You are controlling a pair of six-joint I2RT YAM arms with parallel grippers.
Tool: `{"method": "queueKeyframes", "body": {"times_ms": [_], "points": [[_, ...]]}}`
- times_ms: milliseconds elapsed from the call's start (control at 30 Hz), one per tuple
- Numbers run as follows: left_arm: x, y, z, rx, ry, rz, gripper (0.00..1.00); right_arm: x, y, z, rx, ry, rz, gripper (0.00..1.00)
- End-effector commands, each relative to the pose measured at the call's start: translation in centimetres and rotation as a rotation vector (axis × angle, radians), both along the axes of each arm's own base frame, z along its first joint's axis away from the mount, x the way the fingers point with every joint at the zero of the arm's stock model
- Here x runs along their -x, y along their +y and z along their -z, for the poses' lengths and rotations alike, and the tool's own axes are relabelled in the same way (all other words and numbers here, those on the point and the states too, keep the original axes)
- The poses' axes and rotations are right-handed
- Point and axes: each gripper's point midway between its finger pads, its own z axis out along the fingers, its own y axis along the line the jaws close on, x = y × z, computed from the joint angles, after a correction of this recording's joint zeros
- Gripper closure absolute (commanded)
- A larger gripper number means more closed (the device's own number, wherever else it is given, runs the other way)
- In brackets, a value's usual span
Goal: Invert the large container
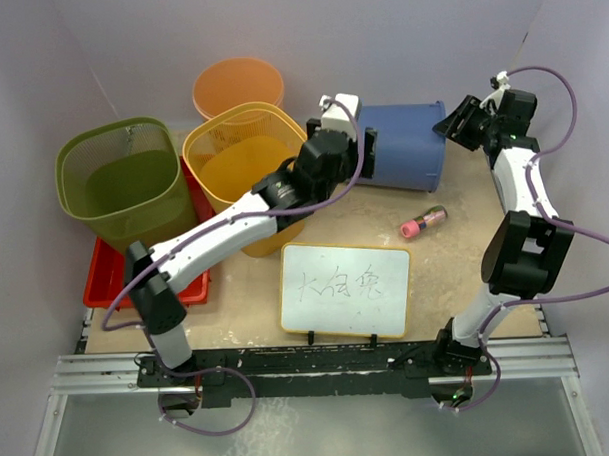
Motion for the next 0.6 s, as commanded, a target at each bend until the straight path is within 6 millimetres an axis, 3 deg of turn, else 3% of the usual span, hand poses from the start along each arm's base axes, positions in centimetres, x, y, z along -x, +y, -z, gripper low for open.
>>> {"method": "queueKeyframes", "body": {"times_ms": [0,133,367,567], "points": [[-1.4,-2.5,-0.7,0.041,0.044,0.071,0.22,0.9,-0.5,-2.9,0.043,-0.079,0.037,0.46],[-1.8,-3.9,2.1,0.029,0.09,0.098,0.22,0.8,-0.7,-2.0,0.039,-0.055,0.048,0.52],[-2.1,-4.1,4.6,0.013,0.131,0.111,0.23,0.3,-0.2,-1.3,0.013,-0.044,0.022,0.7],[-2.9,-3.5,5.5,0.015,0.155,0.095,0.23,0.8,-0.1,-0.7,-0.026,-0.026,0.049,0.96]]}}
